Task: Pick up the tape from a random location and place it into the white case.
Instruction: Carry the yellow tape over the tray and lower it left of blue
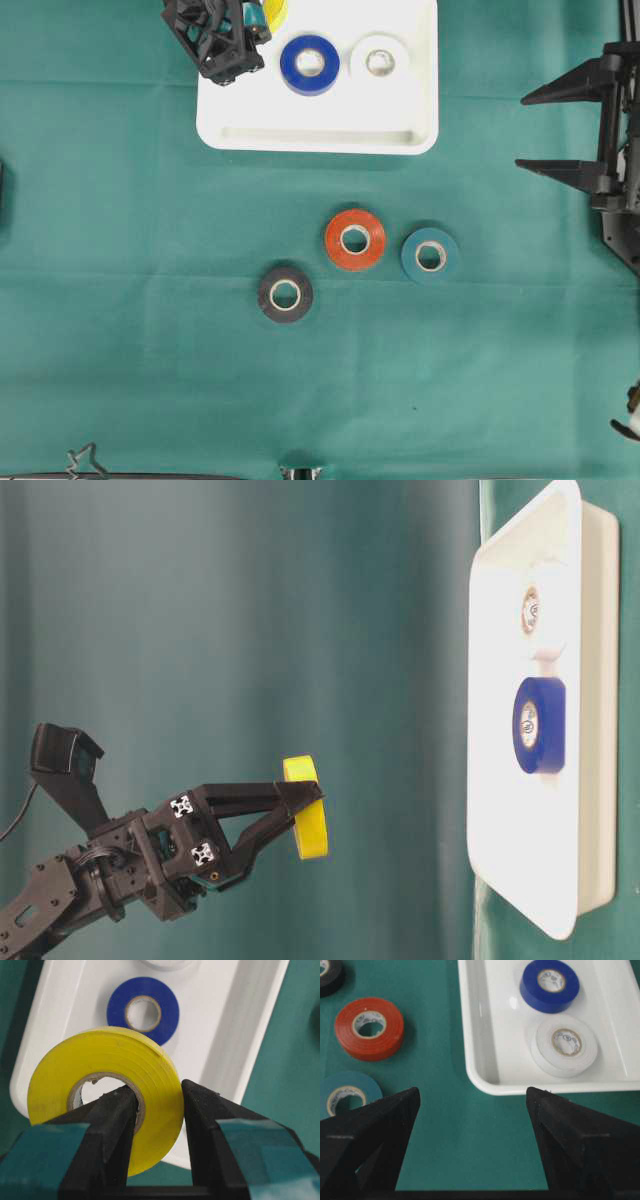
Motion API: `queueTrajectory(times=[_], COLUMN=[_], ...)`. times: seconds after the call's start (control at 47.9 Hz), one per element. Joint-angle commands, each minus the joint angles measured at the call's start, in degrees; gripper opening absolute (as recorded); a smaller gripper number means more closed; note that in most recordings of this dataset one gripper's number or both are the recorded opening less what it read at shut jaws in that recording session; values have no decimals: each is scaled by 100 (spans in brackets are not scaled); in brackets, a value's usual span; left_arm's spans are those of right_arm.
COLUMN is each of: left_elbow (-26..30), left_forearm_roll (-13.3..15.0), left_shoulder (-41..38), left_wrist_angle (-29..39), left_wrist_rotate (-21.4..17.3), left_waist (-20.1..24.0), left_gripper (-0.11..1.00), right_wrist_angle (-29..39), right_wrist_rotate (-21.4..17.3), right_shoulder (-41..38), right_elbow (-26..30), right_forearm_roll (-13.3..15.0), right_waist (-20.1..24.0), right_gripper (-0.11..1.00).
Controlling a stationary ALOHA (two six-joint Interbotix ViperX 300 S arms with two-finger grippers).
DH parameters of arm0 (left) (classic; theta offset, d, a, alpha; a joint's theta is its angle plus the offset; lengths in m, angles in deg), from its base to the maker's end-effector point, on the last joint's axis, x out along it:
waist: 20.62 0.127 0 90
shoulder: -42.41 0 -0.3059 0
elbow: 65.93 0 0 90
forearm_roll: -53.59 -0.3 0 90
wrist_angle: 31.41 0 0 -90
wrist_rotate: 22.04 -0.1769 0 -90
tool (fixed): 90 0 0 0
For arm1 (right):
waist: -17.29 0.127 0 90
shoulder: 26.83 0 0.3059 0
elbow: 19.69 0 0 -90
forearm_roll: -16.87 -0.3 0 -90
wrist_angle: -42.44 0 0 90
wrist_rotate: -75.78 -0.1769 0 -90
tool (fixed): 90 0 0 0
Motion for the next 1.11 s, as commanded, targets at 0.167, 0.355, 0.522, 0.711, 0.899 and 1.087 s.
queueTrajectory(times=[0.167, 0.355, 0.522, 0.711, 0.899, 1.087], left_elbow=[18, -149, -220, -360, -650, -940], left_forearm_roll=[-18, -18, -18, -18, -9, -18], left_shoulder=[97, 79, 70, 9, -211, -501], left_wrist_angle=[-9, -44, -70, -281, -659, -1072], left_wrist_rotate=[0, 0, 0, 0, 0, 0], left_waist=[53, 105, 114, 114, 193, 264], left_gripper=[24, 24, 24, 24, 24, 24], right_wrist_angle=[-18, -18, -18, -18, -18, -18], right_wrist_rotate=[9, 9, 9, 9, 9, 9], right_shoulder=[-44, -44, -44, -53, -53, -70], right_elbow=[88, 88, 79, 79, 88, 79], right_forearm_roll=[9, 9, 9, 9, 9, 18], right_waist=[18, 18, 18, 18, 18, 18], right_gripper=[82, 82, 82, 82, 82, 82])
